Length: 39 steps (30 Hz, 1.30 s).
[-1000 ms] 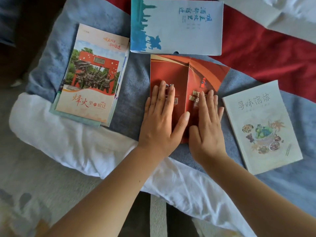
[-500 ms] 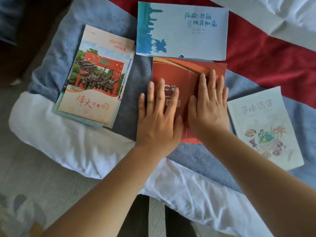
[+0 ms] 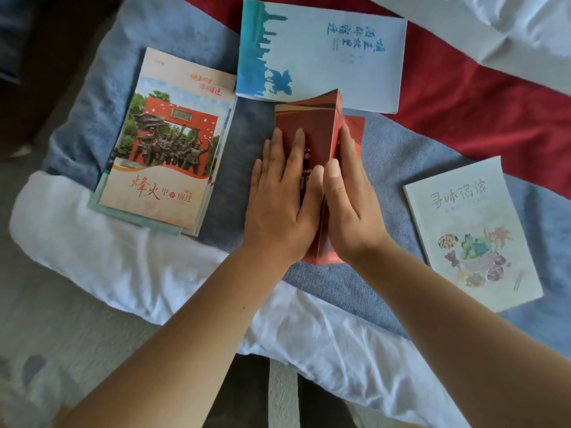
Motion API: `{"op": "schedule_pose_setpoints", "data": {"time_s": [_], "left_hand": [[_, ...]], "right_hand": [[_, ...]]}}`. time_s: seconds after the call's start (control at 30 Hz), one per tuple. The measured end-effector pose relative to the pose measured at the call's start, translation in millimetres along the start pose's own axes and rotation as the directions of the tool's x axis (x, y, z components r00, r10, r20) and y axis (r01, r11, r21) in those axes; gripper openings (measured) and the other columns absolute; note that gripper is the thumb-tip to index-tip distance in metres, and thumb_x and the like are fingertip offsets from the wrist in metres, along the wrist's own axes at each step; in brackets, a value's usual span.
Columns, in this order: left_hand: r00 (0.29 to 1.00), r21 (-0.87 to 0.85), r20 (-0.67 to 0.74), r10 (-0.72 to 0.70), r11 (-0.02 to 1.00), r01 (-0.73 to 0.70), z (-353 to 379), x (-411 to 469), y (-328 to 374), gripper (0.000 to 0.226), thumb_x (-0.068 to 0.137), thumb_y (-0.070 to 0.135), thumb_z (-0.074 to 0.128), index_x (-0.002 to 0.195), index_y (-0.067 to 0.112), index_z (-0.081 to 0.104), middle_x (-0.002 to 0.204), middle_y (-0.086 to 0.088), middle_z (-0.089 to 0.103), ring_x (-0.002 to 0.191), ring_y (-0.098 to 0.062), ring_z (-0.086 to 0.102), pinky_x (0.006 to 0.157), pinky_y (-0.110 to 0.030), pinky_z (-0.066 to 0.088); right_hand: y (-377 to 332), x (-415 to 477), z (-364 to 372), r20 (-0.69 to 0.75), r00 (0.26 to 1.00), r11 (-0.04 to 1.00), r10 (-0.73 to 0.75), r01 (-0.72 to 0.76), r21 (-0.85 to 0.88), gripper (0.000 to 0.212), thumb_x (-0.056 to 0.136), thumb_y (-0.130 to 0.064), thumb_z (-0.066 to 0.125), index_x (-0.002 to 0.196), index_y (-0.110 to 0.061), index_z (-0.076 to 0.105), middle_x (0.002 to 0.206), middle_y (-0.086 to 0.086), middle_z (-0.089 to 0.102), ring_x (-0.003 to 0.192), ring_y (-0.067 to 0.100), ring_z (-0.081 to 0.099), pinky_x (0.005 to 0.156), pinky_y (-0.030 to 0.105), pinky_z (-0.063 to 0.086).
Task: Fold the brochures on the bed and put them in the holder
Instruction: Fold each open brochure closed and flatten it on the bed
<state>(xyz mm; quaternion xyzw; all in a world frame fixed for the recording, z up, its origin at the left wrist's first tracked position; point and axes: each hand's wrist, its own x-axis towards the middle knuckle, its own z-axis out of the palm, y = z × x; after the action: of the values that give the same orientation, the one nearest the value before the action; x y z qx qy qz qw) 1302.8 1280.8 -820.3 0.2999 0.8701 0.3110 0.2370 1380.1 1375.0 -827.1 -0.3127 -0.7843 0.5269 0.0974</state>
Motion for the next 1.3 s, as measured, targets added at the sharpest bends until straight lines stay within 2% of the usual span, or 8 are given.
{"op": "schedule_pose_setpoints", "data": {"time_s": [0.13,0.27,0.43,0.53,0.63,0.97,1.17,1.3], "left_hand": [[0.998,-0.17,-0.014,0.057,0.984,-0.059,-9,-5,2,0.067,0.103,0.049,0.021,0.163,0.021,0.018,0.173,-0.008,0.005,0.159,-0.018,0.007,0.128,-0.048,0.013],[0.993,-0.226,-0.036,0.114,0.967,-0.119,-13,-10,0,0.056,0.109,0.028,0.034,0.163,0.019,0.024,0.173,-0.008,0.003,0.16,-0.023,0.007,0.124,-0.054,0.024],[0.97,-0.03,-0.072,0.232,0.972,-0.235,-5,-14,-6,0.055,0.108,0.019,0.042,0.16,0.01,0.028,0.17,-0.019,0.011,0.158,-0.033,0.012,0.125,-0.053,0.023],[0.983,0.278,0.008,0.183,0.944,-0.178,5,-19,-11,0.056,0.109,0.035,0.035,0.162,0.017,0.027,0.172,-0.013,0.009,0.159,-0.031,0.012,0.127,-0.05,0.017],[0.989,0.405,0.085,0.125,0.902,-0.149,13,-23,-14,0.06,0.109,0.043,0.028,0.164,0.021,0.02,0.172,-0.014,0.003,0.159,-0.03,0.005,0.129,-0.046,0.007],[0.984,0.347,0.117,0.131,0.923,-0.164,14,-28,-10,0.062,0.106,0.038,0.036,0.162,0.012,0.026,0.17,-0.018,0.008,0.159,-0.032,0.008,0.128,-0.044,0.009],[0.993,0.13,0.086,0.08,0.987,-0.091,-5,-28,-12,0.058,0.106,0.042,0.035,0.158,0.016,0.038,0.17,-0.019,0.012,0.159,-0.031,0.006,0.129,-0.044,0.009],[0.997,0.043,0.077,0.01,0.999,-0.013,-34,-31,-13,0.071,0.097,0.066,0.024,0.155,0.031,0.042,0.17,-0.009,0.02,0.16,-0.027,-0.001,0.129,-0.044,0.002]], "right_hand": [[-13,-4,5,0.052,0.996,0.919,0.071,-0.086,0.386,0.079,0.1,-0.045,0.05,0.165,-0.02,0.013,0.164,-0.006,0.038,0.152,0.009,0.033,0.125,0.045,0.027],[-23,-7,7,0.081,0.997,0.886,0.01,-0.046,0.462,0.068,0.104,-0.02,0.045,0.163,-0.028,0.014,0.16,-0.003,0.044,0.144,0.017,0.047,0.121,0.048,0.034],[-23,-9,-4,-0.065,0.994,0.982,-0.093,0.081,-0.171,0.06,0.096,-0.001,0.043,0.156,-0.008,0.04,0.154,-0.001,0.041,0.14,-0.001,0.04,0.116,0.009,0.024],[-8,-14,-13,0.008,1.0,0.77,0.003,0.002,-0.638,0.058,0.103,-0.018,0.043,0.16,-0.01,0.032,0.17,0.02,0.005,0.158,0.04,0.001,0.129,0.04,0.005],[10,-24,-18,0.041,0.994,0.645,0.101,-0.034,-0.763,0.062,0.107,-0.033,0.036,0.164,-0.015,0.023,0.172,0.014,-0.001,0.158,0.041,-0.006,0.127,0.052,-0.004],[18,-44,-7,-0.039,0.995,0.765,0.095,-0.098,-0.637,0.06,0.108,-0.024,0.033,0.163,-0.007,0.02,0.171,0.018,0.005,0.159,0.034,0.0,0.126,0.042,-0.011],[-8,-44,-5,-0.109,0.994,0.965,-0.023,-0.006,-0.264,0.057,0.104,-0.009,0.037,0.161,-0.014,0.032,0.166,0.007,0.035,0.143,-0.001,0.041,0.108,0.004,0.029],[-25,-35,2,-0.072,0.989,0.978,-0.128,0.114,-0.177,0.064,0.099,0.003,0.042,0.159,-0.018,0.036,0.146,-0.003,0.059,0.108,-0.005,0.059,0.095,0.005,0.041]]}}
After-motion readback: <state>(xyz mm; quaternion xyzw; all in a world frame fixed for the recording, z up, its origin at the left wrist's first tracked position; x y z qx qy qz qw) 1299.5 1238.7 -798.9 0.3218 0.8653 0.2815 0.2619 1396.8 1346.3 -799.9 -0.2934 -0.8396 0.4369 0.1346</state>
